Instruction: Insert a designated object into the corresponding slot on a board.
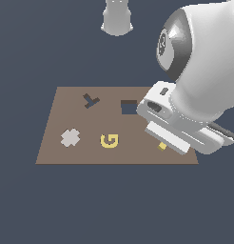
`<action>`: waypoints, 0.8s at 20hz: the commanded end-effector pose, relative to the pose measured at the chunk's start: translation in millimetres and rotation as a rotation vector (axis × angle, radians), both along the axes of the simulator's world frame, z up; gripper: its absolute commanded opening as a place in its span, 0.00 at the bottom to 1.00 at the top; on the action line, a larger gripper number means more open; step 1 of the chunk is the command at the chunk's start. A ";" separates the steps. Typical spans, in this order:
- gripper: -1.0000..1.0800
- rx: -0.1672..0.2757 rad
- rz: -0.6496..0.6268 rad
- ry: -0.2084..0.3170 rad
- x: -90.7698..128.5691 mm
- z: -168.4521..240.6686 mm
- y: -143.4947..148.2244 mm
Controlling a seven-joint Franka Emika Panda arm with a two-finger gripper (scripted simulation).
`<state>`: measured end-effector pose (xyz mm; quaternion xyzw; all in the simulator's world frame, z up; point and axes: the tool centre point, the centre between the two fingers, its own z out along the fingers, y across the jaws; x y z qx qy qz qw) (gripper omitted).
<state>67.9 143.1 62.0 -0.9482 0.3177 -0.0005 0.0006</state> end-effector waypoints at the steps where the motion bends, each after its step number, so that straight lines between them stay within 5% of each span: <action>1: 0.96 0.000 -0.033 0.000 6.0 -4.8 4.3; 16: 0.96 -0.001 -0.081 0.002 15.6 -12.3 10.3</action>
